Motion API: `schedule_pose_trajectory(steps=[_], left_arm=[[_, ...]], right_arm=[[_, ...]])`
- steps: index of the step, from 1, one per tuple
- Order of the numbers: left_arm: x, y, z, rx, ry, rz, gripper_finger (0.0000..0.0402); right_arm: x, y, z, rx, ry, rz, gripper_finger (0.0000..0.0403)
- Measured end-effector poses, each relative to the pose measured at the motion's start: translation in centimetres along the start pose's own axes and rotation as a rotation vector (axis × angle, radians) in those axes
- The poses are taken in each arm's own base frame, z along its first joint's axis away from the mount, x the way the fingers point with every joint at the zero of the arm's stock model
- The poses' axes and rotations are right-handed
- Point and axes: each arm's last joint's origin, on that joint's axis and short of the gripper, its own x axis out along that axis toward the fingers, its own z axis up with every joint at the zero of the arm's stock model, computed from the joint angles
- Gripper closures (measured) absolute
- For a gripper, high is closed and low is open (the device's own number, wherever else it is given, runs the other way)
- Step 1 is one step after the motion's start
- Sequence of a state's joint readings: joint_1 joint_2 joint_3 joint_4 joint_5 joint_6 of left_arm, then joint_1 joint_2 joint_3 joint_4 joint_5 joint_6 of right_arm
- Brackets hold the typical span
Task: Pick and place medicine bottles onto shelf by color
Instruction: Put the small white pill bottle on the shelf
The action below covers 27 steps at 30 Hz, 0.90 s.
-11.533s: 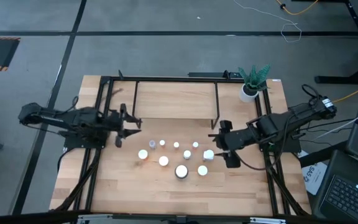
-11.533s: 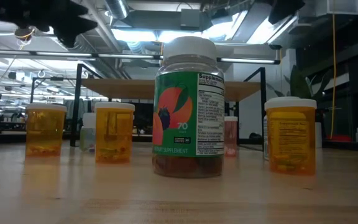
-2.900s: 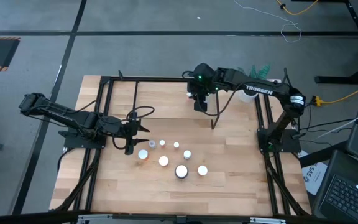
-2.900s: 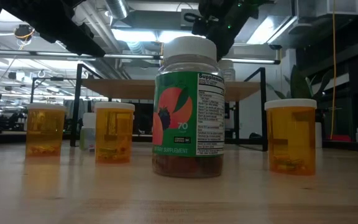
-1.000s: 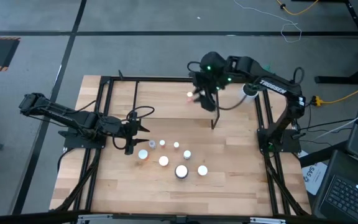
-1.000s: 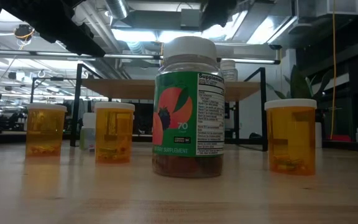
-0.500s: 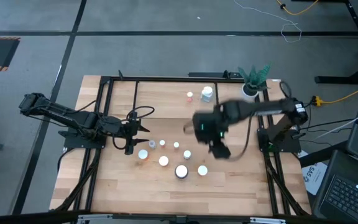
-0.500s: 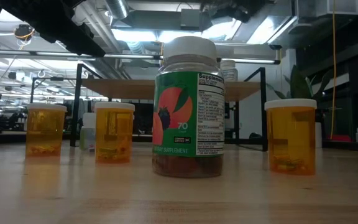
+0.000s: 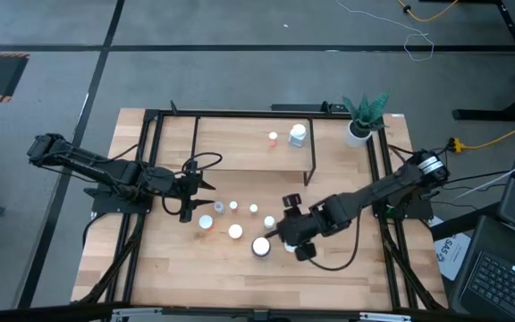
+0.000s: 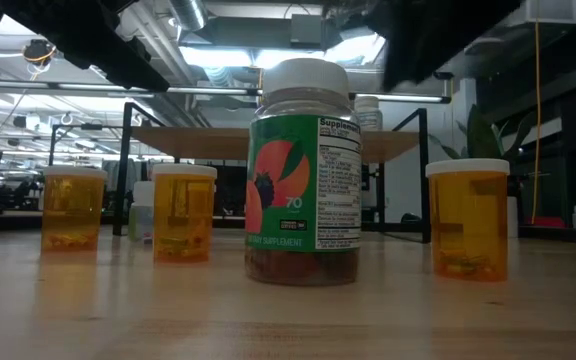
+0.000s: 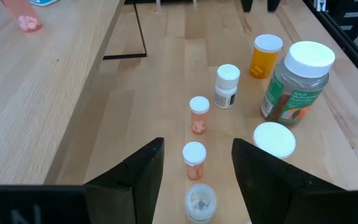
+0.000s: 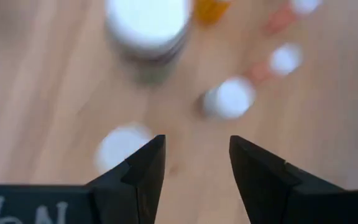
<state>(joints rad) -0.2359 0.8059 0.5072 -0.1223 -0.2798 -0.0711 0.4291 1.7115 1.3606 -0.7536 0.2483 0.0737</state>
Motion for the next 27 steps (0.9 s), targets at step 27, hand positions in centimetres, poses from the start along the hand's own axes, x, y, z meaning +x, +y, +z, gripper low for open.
schedule_pose_trajectory(steps=[27], left_arm=[[0.0, 0.0, 0.0, 0.001, 0.000, 0.000, 0.0217]], right_arm=[[4.2, -4.7, 0.3, 0.039, -0.105, 0.008, 0.0197]])
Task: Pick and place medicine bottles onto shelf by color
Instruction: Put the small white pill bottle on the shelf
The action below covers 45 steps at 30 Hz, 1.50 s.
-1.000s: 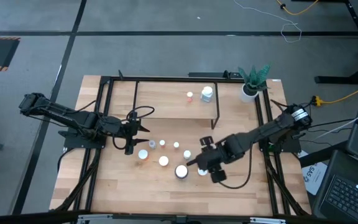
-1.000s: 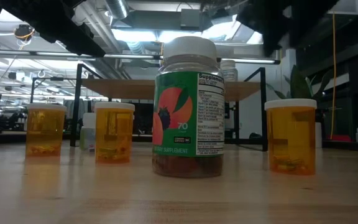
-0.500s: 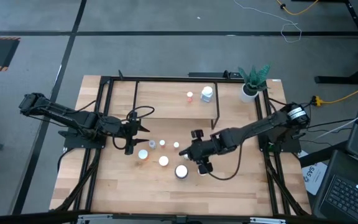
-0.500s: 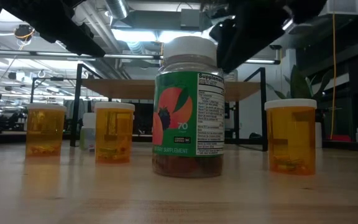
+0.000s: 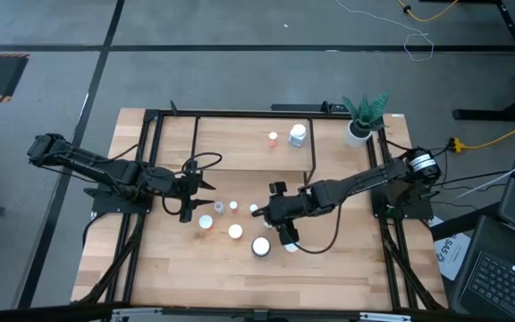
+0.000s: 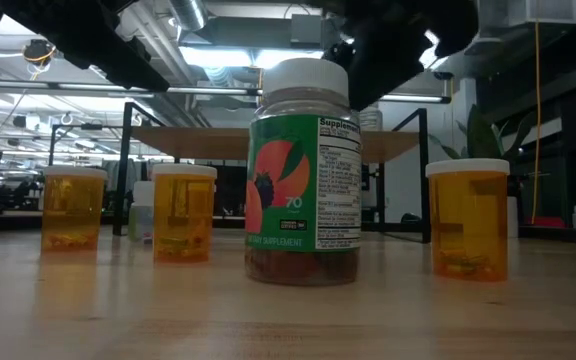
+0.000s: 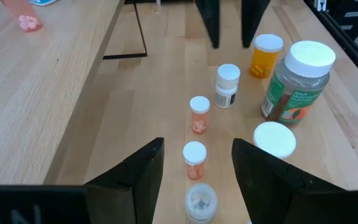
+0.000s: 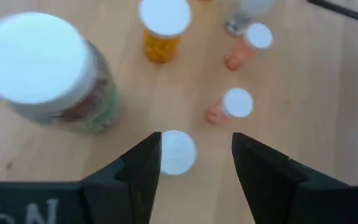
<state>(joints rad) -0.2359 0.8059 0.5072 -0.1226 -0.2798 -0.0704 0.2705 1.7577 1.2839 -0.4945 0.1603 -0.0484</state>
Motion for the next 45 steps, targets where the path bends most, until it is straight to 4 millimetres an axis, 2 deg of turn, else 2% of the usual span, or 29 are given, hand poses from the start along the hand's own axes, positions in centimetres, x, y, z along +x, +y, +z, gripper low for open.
schedule_pose_trajectory(steps=[6, 15, 27, 31, 37, 42, 45], left_arm=[[0.0, 0.0, 0.0, 0.003, 0.001, 0.000, 0.0217], [0.0, 0.0, 0.0, 0.001, -0.003, 0.000, 0.0217], [0.0, 0.0, 0.0, -0.001, -0.003, 0.000, 0.0217], [0.0, 0.0, 0.0, -0.001, -0.003, -0.001, 0.0217], [0.0, 0.0, 0.0, -0.001, -0.002, -0.001, 0.0217], [0.0, 0.0, 0.0, -0.001, -0.002, -0.001, 0.0217], [0.0, 0.0, 0.0, -0.001, -0.003, 0.000, 0.0217]], right_arm=[[1.5, 0.1, -0.5, 0.017, 0.047, 0.039, 0.0170], [2.0, 0.3, -0.9, 0.032, 0.088, 0.041, 0.0169], [4.8, 0.7, -1.6, 0.024, 0.137, 0.012, 0.0171], [4.9, 0.7, -1.5, 0.030, 0.123, 0.012, 0.0187], [4.8, 0.7, -1.6, 0.031, 0.137, 0.014, 0.0251], [4.2, 0.6, -1.6, 0.025, 0.180, 0.016, 0.0251], [2.8, 0.2, -0.8, 0.012, 0.239, -0.009, 0.0251]])
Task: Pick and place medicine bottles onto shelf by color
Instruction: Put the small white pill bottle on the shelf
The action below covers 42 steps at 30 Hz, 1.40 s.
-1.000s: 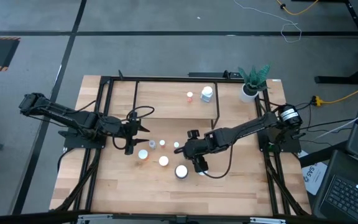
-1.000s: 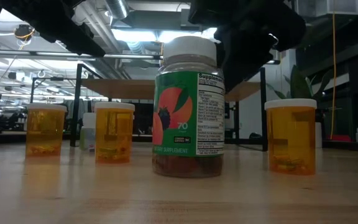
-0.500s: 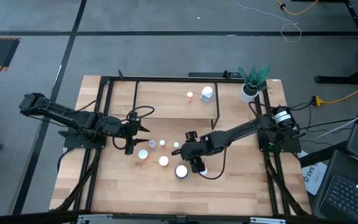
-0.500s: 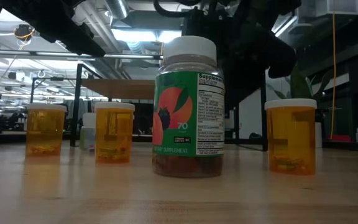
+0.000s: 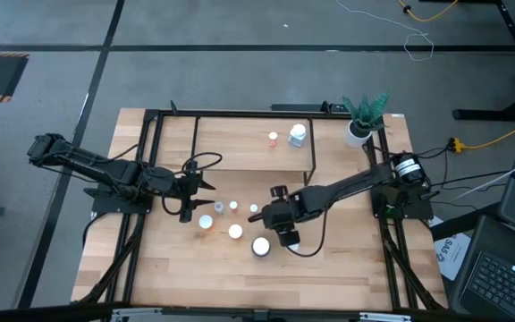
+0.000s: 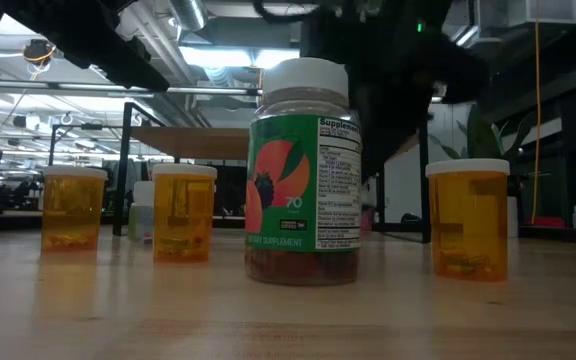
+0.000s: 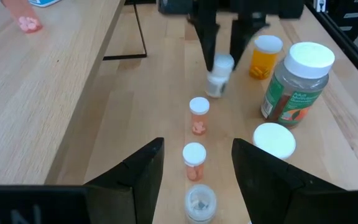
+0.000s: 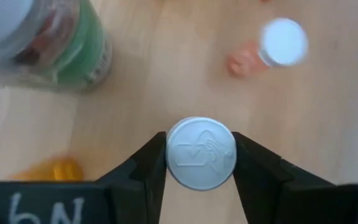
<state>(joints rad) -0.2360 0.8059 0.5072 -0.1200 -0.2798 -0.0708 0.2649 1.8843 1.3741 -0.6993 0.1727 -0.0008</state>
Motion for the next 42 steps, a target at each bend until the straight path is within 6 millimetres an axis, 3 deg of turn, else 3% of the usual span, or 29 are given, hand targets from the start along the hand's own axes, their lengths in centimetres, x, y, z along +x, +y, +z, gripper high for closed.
schedule_pose_trajectory(steps=[7, 12, 20, 23, 26, 30, 34, 37, 42], left_arm=[[0.0, 0.0, 0.0, 0.001, 0.001, 0.000, 0.0217], [0.0, 0.0, 0.0, 0.001, 0.001, 0.000, 0.0217], [0.0, 0.0, 0.0, 0.001, 0.001, 0.000, 0.0217], [0.0, 0.0, 0.0, 0.001, 0.001, 0.000, 0.0217], [0.0, 0.0, 0.0, 0.004, 0.001, 0.000, 0.0217], [0.0, 0.0, 0.0, 0.004, 0.003, 0.001, 0.0217], [0.0, 0.0, 0.0, 0.004, 0.003, 0.001, 0.0217], [0.0, 0.0, 0.0, 0.004, 0.003, 0.001, 0.0217], [0.0, 0.0, 0.0, 0.004, 0.003, 0.001, 0.0217]], right_arm=[[-4.8, -1.5, 2.1, -0.056, 0.064, -0.131, 0.0251], [-9.5, -4.3, 4.4, -0.061, 0.005, -0.170, 0.0251], [-18.8, -12.4, 6.3, -0.023, -0.222, -0.301, 0.0251], [-22.5, -16.0, 5.7, 0.032, -0.316, -0.387, 0.0251], [-24.8, -19.5, 4.0, 0.085, -0.380, -0.484, 0.0251], [-25.1, -23.8, 0.9, 0.175, -0.358, -0.437, 0.0251], [-23.6, -27.4, -1.3, 0.288, -0.366, -0.287, 0.0251], [-21.8, -29.2, -2.6, 0.333, -0.334, -0.237, 0.0251], [-17.1, -30.9, -4.5, 0.392, -0.233, -0.158, 0.0251]])
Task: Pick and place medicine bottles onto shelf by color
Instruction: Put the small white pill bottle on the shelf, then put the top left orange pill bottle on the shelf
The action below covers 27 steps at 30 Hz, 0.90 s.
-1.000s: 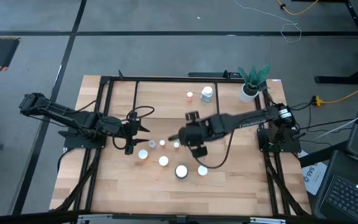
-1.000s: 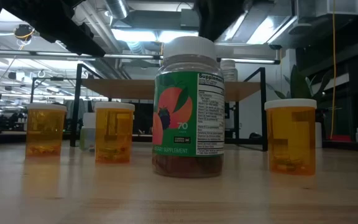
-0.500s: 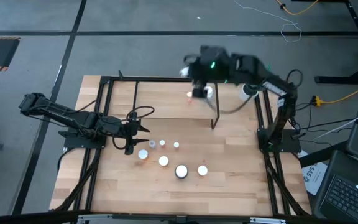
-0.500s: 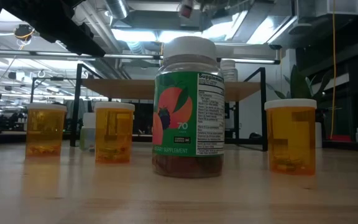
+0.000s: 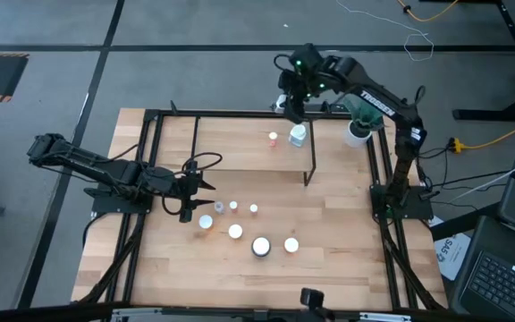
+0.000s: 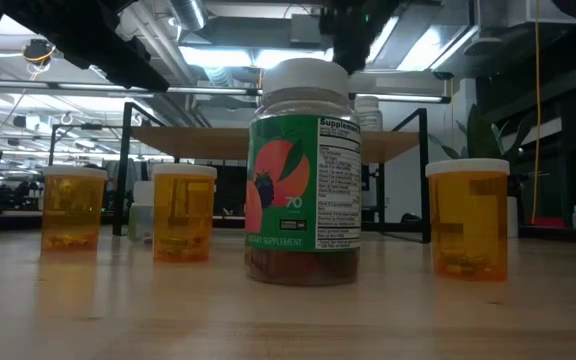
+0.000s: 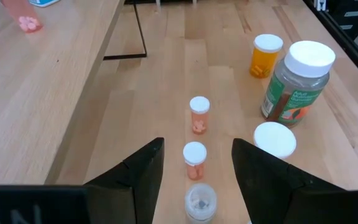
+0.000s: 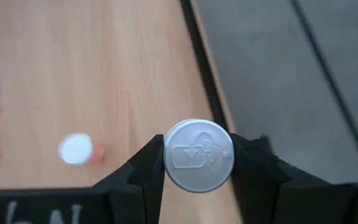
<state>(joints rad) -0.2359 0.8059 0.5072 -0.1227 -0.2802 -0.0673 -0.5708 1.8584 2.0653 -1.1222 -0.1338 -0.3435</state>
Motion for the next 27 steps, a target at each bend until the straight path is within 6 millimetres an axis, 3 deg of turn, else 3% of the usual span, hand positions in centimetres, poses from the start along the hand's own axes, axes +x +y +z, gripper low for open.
schedule_pose_trajectory(steps=[7, 18, 27], left_arm=[[0.0, 0.0, 0.0, 0.000, 0.000, 0.000, 0.0217], [0.0, 0.0, 0.0, 0.000, 0.000, 0.000, 0.0217], [0.0, 0.0, 0.0, 0.000, 0.000, 0.000, 0.0217]], right_arm=[[4.3, -0.2, -2.3, 0.022, 0.061, 0.043, 0.0251], [5.0, 0.3, -3.3, 0.038, 0.119, 0.113, 0.0249], [5.0, 0.3, -3.3, 0.060, 0.119, 0.110, 0.0127]])
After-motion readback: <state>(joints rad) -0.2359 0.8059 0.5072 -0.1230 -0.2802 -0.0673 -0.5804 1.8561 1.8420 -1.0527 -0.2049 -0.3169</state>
